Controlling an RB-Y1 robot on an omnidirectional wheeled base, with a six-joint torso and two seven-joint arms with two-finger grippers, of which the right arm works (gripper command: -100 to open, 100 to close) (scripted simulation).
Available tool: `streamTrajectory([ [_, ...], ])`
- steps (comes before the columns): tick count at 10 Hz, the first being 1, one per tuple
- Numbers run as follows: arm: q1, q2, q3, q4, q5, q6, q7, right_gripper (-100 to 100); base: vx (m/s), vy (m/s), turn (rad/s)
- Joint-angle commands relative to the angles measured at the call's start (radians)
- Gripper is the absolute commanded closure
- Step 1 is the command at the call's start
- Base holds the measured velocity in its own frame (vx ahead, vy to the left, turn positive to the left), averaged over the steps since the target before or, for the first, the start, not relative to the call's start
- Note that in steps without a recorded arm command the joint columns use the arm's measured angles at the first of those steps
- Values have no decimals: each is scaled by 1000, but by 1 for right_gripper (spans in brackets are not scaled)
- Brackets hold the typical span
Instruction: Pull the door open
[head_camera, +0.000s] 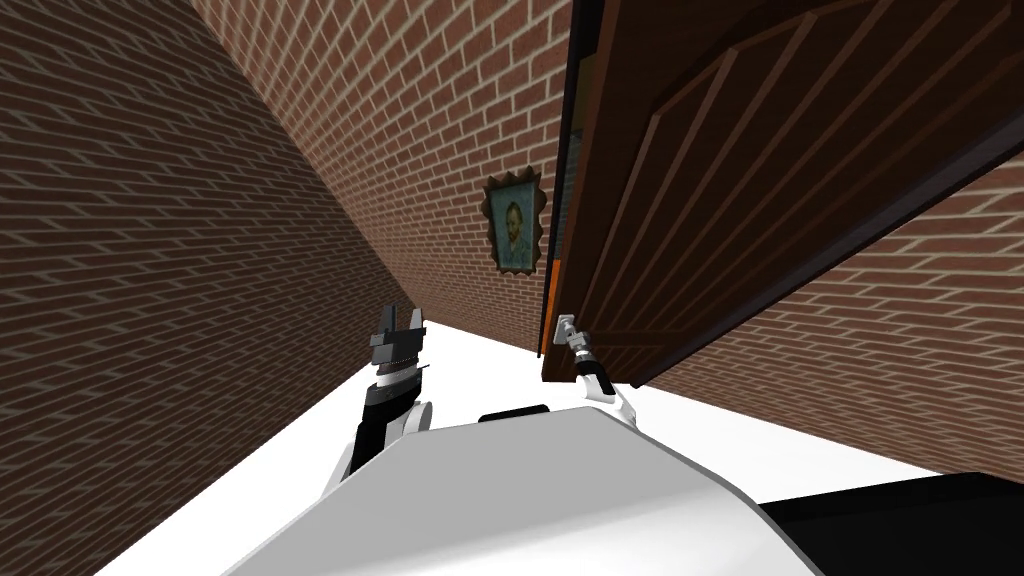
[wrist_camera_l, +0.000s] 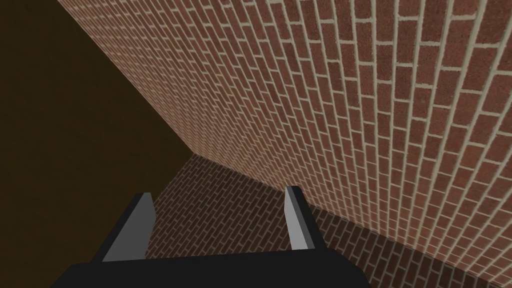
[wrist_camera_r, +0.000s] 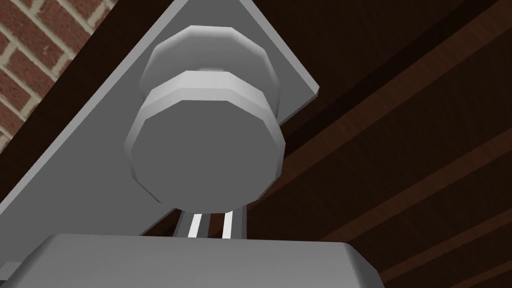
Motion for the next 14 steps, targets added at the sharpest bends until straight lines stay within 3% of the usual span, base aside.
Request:
streamTrajectory([
  [1, -24, 3, 13, -12, 2, -15, -31, 100, -48, -17, 88],
  [2, 7, 3, 5, -10, -26, 10, -54, -100, -54, -47, 14],
  [14, 74, 47, 51, -126, -238, 76, -335, -100, -99, -23, 66],
])
